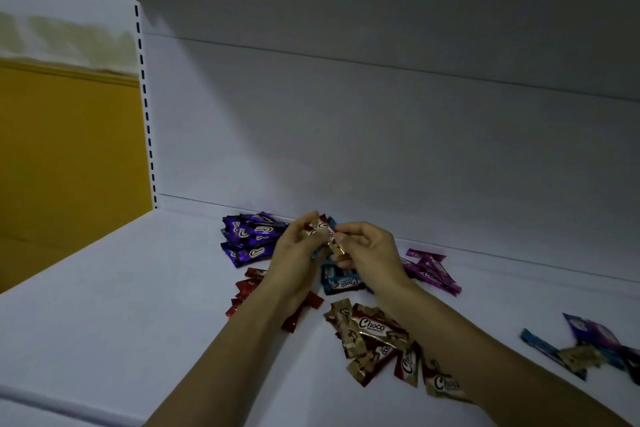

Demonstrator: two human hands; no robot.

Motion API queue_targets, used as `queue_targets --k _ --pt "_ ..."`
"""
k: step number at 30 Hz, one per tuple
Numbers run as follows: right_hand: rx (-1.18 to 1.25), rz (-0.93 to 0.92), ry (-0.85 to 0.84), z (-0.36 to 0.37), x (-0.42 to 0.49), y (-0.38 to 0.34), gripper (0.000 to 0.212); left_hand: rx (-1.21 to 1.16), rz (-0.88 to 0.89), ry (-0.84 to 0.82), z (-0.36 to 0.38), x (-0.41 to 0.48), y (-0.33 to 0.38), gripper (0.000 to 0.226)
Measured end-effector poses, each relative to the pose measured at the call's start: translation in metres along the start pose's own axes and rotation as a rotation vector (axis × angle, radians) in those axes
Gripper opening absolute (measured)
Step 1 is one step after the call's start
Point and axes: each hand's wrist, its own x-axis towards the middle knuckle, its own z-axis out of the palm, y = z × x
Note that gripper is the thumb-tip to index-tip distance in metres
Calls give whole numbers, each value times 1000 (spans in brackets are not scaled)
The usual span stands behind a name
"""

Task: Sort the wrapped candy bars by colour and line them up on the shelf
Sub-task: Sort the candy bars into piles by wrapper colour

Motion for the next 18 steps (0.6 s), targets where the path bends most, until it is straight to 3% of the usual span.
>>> queue_targets --k 5,9,14,18 --pt "-163 -58 -39 -26 -1 -2 11 299 108 -3 2 -8 -8 22" --pt "-273 -86 -17 -48 -14 -3 7 636 327 -93 4 -19 -11 14" --pt "-240 -104 39 -95 -50 1 11 687 361 -115 10 -27 -13 15" --pt "-450 -11 -35 -126 -77 17 7 729 343 -170 12 -29 -14 15"
